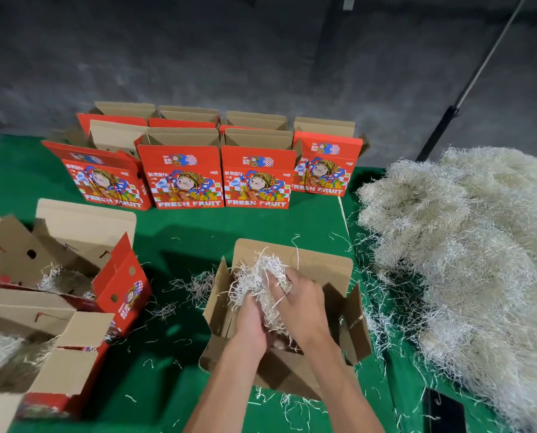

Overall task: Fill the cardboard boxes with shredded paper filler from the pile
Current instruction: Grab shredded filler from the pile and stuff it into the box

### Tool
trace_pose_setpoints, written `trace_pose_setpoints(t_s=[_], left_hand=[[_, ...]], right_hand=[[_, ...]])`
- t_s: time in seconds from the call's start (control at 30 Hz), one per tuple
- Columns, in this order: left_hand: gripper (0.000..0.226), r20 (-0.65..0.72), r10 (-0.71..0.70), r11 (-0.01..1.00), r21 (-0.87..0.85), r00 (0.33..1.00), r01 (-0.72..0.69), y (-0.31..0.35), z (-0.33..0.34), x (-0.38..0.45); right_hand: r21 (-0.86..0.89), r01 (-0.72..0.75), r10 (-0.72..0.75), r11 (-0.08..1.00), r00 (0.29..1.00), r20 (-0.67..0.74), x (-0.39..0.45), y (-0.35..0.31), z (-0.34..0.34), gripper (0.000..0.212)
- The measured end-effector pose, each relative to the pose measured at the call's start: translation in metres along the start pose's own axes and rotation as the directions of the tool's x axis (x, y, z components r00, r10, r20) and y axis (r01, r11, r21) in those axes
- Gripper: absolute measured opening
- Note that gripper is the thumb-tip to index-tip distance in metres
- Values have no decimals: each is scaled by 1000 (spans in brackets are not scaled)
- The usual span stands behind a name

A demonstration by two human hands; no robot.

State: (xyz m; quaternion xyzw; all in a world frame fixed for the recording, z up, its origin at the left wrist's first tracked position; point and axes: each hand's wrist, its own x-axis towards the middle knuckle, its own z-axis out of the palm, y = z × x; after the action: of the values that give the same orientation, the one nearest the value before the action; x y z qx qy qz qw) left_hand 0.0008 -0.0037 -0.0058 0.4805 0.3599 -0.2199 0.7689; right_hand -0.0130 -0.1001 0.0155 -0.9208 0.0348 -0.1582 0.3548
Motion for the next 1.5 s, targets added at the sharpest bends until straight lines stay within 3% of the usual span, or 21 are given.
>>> trace_pose_setpoints(t_s=[0.13, 0.3, 0.43, 0.5, 0.57, 0.7, 0.77, 0.83, 0.87, 0.93, 1.0, 1.07, 1.1, 1.13, 1.17, 1.2, 1.23, 1.27, 1.33, 1.47, 1.5], left_hand=[[48, 110, -85, 991, -93, 990, 96, 7, 0, 4], [65, 42, -91, 987, -132, 995, 96, -2, 3, 1], [65, 26, -12, 995, -97, 1000, 15, -7, -1, 2], [52, 62, 52, 987, -153, 997, -42, 6, -11, 14], [48, 41, 86, 985, -151, 995, -79, 15, -10, 16], [28, 94, 142, 988, -81, 985, -135, 9, 8, 5], [26, -31, 109, 988, -111, 994, -111, 21, -4, 13], [29, -164, 113, 983, -127, 980, -135, 35, -15, 17], [34, -164, 137, 982, -111, 977, -156, 34, -14, 16], [35, -50, 190, 980, -51, 980, -193, 24, 4, 11], [22, 0, 161, 986, -36, 987, -161, 19, 11, 4], [20, -95, 109, 988, -103, 990, -118, 26, 0, 16], [25, -159, 124, 992, -18, 979, -128, 37, -2, 18], [36, -208, 264, 893, 422, 942, -157, 40, -4, 18], [43, -205, 408, 737, 649, 890, -188, 31, -5, 17], [34, -240, 358, 862, 456, 902, -221, 26, -1, 21], [28, -218, 263, 963, 112, 940, -244, 22, 8, 11], [39, -86, 220, 974, 67, 972, -215, 14, 19, 1], [49, 2, 235, 969, 83, 972, -234, 22, 22, -3], [41, -202, 340, 938, 140, 918, -317, 55, -9, 10], [35, -202, 349, 933, 166, 915, -319, 55, -6, 8]], right_hand=[[27, -14, 15, 1000, 999, -50, 7, -5, -4, 65], [121, -55, 72, 991, 987, -141, -4, -5, 5, 56], [74, -38, 37, 997, 999, 14, 6, 3, 0, 41], [132, 15, 4, 991, 990, -143, 21, 6, -21, 21], [153, 33, 18, 988, 946, -323, 25, 10, -21, 36], [299, -158, 181, 941, 982, -49, 7, 3, 9, 9], [357, -163, 224, 920, 965, -136, 17, 14, -9, 24], [505, -194, 343, 841, 913, -219, 27, 20, -33, 53], [599, -201, 389, 775, 899, -202, 26, 19, -35, 56], [665, -271, 415, 696, 908, -65, 15, 5, -19, 34], [726, -266, 324, 634, 944, 62, 0, -8, -8, 27], [745, -186, 333, 640, 942, -51, 2, -3, -23, 13], [762, -162, 371, 627, 922, -109, 8, 8, -34, 20], [764, -189, 433, 617, 892, -129, 14, 17, -42, 39], [747, -206, 460, 632, 875, -148, 13, 20, -43, 52], [711, -237, 474, 662, 867, -152, 9, 15, -34, 47], [699, -242, 444, 673, 888, -120, 2, 12, -17, 26], [706, -275, 436, 653, 898, -55, -7, 3, -3, 11], [701, -367, 508, 611, 861, 8, -11, 4, 1, 20], [732, -359, 653, 579, 741, -153, 3, 33, -42, 20], [751, -322, 639, 576, 750, -169, 1, 30, -37, 26]])
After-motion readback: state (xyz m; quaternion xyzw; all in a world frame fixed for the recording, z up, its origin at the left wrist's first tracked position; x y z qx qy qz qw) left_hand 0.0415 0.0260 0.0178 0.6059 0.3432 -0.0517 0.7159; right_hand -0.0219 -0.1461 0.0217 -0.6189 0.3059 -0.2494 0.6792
